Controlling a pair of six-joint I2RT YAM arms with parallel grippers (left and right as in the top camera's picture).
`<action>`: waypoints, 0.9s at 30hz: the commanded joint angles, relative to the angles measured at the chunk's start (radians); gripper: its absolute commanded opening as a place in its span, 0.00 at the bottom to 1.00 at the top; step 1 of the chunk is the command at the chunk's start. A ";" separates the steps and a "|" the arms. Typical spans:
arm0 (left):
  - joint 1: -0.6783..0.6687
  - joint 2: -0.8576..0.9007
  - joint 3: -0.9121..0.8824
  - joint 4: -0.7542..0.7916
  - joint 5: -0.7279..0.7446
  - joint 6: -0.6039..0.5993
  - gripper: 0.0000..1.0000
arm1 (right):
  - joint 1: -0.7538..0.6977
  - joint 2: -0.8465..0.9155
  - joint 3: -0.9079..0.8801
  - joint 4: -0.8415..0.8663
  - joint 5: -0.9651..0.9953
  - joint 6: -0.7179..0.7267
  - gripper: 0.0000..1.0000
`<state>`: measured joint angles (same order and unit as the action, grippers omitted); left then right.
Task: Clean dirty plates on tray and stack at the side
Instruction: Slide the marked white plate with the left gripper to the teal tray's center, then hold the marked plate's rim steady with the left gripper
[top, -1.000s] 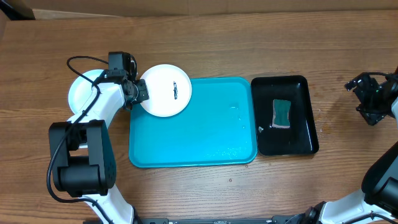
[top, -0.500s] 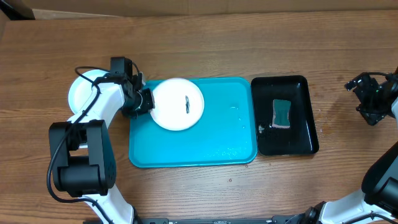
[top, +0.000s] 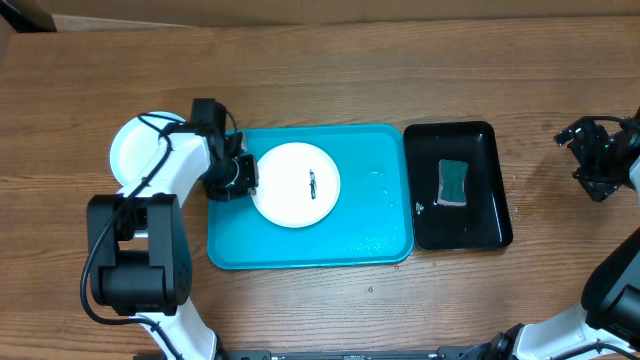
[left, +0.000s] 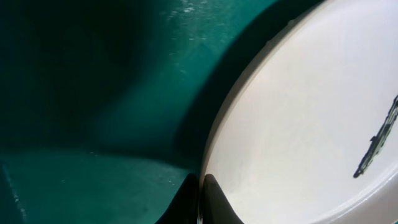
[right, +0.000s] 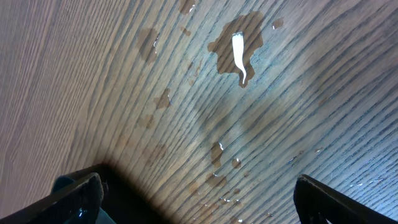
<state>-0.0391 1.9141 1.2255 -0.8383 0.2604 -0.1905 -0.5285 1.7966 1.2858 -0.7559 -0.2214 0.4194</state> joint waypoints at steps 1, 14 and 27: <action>-0.029 0.008 -0.007 0.000 -0.027 0.003 0.10 | -0.001 -0.011 0.018 0.003 -0.001 0.008 1.00; -0.044 -0.063 0.003 -0.053 -0.039 -0.003 0.22 | -0.001 -0.011 0.018 0.003 -0.001 0.008 1.00; -0.132 -0.260 0.003 -0.118 -0.201 -0.154 0.23 | -0.001 -0.011 0.018 0.006 -0.006 0.013 1.00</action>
<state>-0.1490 1.7256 1.2251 -0.9421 0.1028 -0.2928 -0.5285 1.7966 1.2858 -0.7559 -0.2214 0.4194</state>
